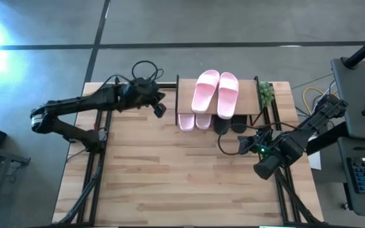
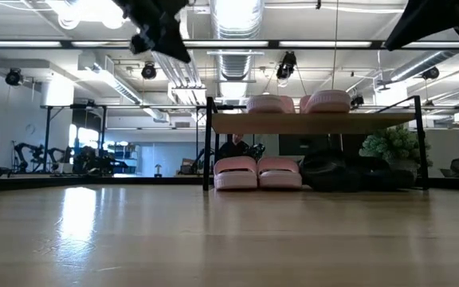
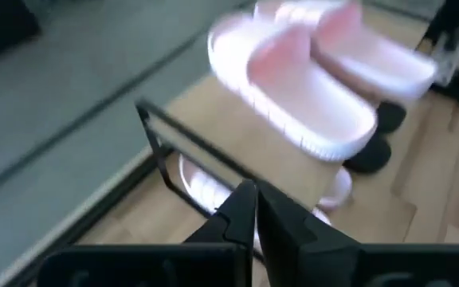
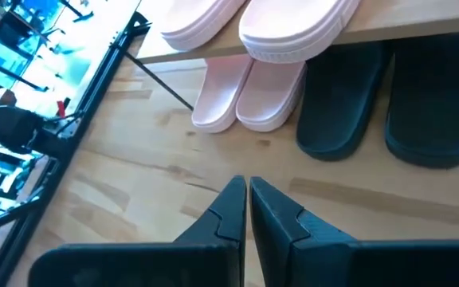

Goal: Pick and place slides into the shelf
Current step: Adjust the pair of slippers

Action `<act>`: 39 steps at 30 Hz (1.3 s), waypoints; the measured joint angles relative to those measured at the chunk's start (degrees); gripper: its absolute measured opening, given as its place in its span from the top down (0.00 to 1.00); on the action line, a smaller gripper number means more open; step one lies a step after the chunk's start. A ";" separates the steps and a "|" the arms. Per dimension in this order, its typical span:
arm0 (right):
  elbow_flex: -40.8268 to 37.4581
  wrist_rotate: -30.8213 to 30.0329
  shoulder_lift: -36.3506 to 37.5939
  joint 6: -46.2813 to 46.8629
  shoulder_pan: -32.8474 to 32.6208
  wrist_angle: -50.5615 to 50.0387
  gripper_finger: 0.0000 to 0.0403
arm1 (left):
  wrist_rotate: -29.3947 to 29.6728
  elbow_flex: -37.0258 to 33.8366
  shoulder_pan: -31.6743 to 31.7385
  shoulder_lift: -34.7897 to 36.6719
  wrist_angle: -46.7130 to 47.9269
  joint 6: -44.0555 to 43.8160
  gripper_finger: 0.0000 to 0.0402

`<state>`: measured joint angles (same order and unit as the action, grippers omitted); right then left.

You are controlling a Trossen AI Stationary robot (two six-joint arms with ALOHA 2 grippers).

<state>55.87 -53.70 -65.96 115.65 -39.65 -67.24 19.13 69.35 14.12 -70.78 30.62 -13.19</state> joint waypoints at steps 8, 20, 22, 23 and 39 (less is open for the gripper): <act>0.06 0.09 -0.27 6.16 1.78 -6.27 0.97 | -7.31 -7.81 4.48 -2.14 -2.76 -1.50 1.00; -0.03 3.69 -0.23 8.17 4.51 -6.74 0.97 | -11.36 -10.11 5.66 -2.08 -11.27 -1.19 1.00; -0.12 4.68 -0.23 5.47 6.76 -4.06 0.97 | -11.56 -9.23 6.51 -2.00 -12.11 0.03 1.00; -0.16 4.94 -0.23 2.69 8.08 -1.65 0.97 | -11.73 -8.95 6.93 -1.95 -13.12 0.34 1.00; 4.55 10.81 0.34 -30.67 30.01 9.58 0.97 | -29.60 14.45 14.76 -17.90 -6.96 9.61 1.00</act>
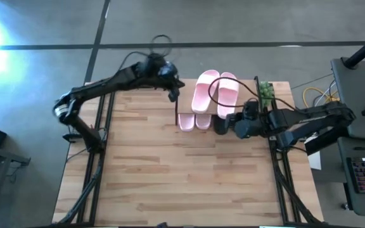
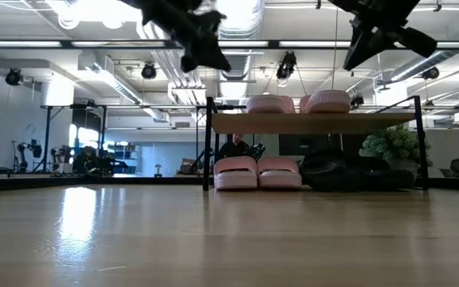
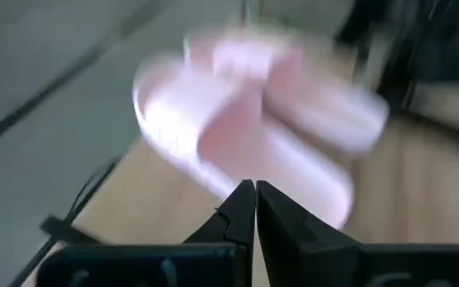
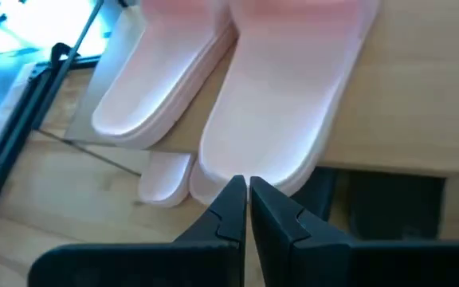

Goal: Pick and place slides into the shelf
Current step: Adjust the pair of slippers

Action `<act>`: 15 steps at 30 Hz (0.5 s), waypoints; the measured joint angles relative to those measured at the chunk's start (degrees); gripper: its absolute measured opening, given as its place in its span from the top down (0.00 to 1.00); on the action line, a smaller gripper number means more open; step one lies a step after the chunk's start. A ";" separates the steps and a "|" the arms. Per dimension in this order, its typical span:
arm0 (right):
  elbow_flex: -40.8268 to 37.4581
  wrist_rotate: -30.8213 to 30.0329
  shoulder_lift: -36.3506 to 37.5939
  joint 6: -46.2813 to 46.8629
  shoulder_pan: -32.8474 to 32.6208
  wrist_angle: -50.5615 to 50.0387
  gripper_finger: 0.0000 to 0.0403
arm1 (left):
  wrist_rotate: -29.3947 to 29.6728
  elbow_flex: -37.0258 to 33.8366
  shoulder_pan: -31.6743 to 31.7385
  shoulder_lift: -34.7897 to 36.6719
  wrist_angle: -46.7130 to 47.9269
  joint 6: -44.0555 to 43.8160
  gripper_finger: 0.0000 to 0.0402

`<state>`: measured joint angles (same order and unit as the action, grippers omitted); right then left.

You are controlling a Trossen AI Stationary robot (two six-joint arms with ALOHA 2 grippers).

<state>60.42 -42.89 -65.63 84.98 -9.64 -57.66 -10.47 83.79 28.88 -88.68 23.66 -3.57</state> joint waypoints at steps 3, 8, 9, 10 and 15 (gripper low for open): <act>0.64 0.01 0.00 0.50 1.26 -3.11 0.97 | 0.09 8.69 0.00 -6.66 13.67 10.32 1.00; 1.28 0.04 0.02 4.87 1.83 -10.09 0.97 | 0.68 16.83 0.02 -14.16 22.66 22.60 1.00; 1.28 0.07 0.00 5.85 1.81 -11.14 0.97 | 0.71 17.58 0.02 -15.22 22.74 23.86 1.00; 1.28 0.22 0.00 6.71 1.81 -11.92 0.97 | 0.72 18.26 0.02 -16.21 22.55 24.81 1.00; 1.17 3.99 -0.07 6.51 2.55 -12.05 0.97 | 0.94 19.71 0.02 -19.37 20.43 26.80 1.00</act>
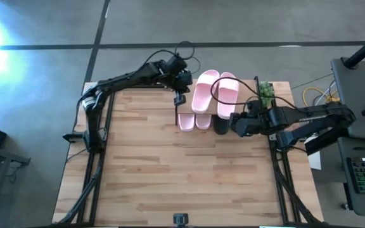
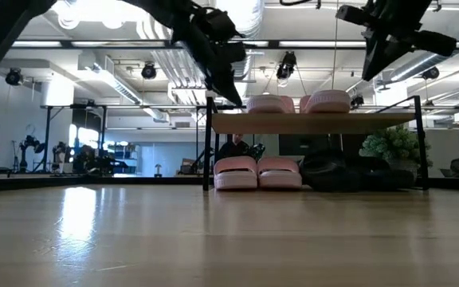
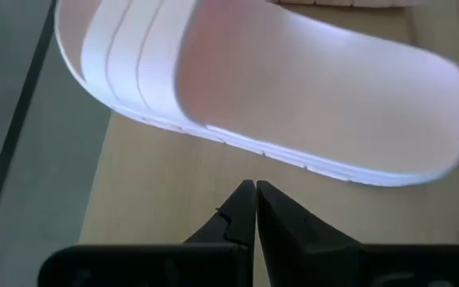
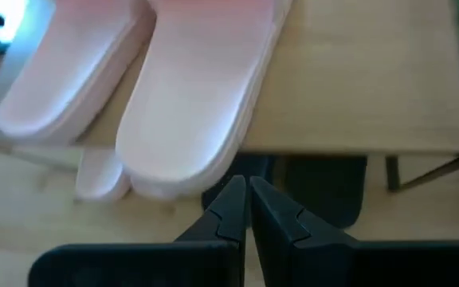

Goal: Pick and place slides into the shelf
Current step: Adjust the pair of slippers

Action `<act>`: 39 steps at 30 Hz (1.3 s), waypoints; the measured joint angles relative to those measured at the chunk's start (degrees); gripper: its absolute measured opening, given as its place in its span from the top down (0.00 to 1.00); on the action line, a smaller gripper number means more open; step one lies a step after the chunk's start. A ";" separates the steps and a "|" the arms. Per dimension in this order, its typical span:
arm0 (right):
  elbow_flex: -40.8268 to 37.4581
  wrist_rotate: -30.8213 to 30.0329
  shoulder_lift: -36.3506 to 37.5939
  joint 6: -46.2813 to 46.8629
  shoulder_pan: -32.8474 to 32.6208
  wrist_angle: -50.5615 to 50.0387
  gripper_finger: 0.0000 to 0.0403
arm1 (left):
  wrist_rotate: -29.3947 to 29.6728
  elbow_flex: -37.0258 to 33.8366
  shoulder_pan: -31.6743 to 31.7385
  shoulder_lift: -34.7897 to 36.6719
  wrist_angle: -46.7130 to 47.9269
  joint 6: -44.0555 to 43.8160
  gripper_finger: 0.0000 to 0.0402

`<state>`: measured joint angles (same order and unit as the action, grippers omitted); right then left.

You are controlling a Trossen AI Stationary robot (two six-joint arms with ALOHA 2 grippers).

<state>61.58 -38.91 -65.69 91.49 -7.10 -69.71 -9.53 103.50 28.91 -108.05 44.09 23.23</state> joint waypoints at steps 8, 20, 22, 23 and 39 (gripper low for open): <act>-0.04 6.74 0.00 -10.77 5.09 8.49 0.97 | -0.03 -0.02 0.02 -3.40 -3.05 0.17 1.00; -0.11 16.93 -1.62 -17.25 8.53 12.16 0.97 | -0.96 -0.02 -0.26 -5.73 -4.48 0.06 1.00; -0.12 17.45 -2.95 -17.99 8.53 12.10 0.97 | -1.05 -0.02 -0.42 -5.73 -4.54 0.04 1.00; -0.15 17.48 -3.53 -18.09 8.61 12.11 0.97 | -1.40 -0.02 -0.52 -5.77 -4.58 0.04 1.00; -0.20 14.37 -6.34 -18.52 11.24 12.30 0.97 | -3.95 -0.28 -2.94 -5.93 -4.80 -0.12 1.00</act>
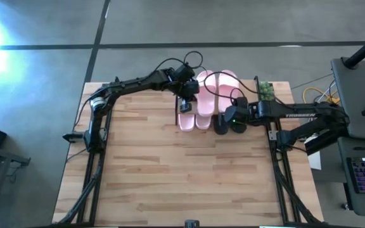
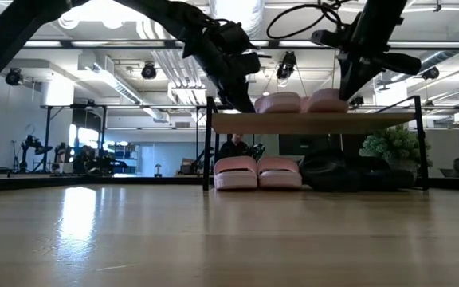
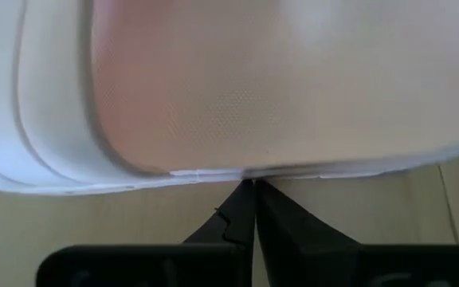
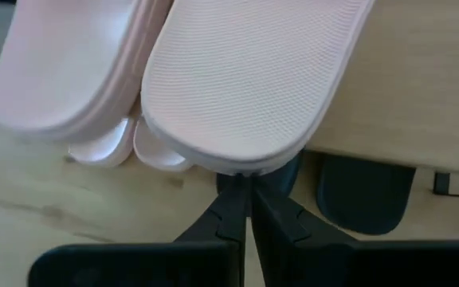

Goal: Pick and place slides into the shelf
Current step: Adjust the pair of slippers

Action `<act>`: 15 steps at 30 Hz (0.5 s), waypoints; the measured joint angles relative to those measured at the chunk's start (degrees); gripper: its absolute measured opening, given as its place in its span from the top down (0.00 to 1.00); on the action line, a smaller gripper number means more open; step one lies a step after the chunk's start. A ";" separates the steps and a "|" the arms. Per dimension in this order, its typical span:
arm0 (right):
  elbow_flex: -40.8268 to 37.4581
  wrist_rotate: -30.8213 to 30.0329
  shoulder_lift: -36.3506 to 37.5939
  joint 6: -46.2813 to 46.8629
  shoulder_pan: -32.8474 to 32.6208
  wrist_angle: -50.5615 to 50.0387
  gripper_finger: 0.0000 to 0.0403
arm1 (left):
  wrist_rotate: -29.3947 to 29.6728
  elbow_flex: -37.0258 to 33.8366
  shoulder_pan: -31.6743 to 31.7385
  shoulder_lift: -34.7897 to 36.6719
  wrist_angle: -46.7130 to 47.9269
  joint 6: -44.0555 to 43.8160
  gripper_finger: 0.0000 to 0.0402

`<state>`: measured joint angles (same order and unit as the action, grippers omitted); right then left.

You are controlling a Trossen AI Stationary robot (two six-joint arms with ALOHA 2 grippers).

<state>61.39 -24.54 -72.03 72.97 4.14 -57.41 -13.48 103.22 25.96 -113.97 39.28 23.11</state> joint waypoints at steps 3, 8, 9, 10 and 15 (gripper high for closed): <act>0.00 -0.50 0.04 -0.13 0.72 -0.06 0.97 | -0.22 -0.10 -0.05 0.00 -0.77 -0.03 1.00; 0.00 -0.52 -0.12 -1.01 1.16 -0.35 0.97 | -0.43 -0.11 -0.16 -0.02 -2.89 -0.13 1.00; 0.00 -0.42 -0.13 -1.01 1.16 -0.46 0.97 | -0.43 -0.11 -0.16 -0.02 -2.92 -0.13 1.00; 0.00 -0.05 -0.13 -1.03 1.16 -0.51 0.97 | -0.43 -0.18 -0.16 -0.02 -3.15 -0.15 1.00; 0.00 0.50 -0.07 -1.03 1.16 -0.63 0.97 | -0.42 -0.69 -0.16 -0.02 -4.22 -0.17 1.00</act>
<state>61.39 -24.03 -72.10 71.94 5.30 -58.04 -13.90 102.53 25.80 -113.99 35.06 22.94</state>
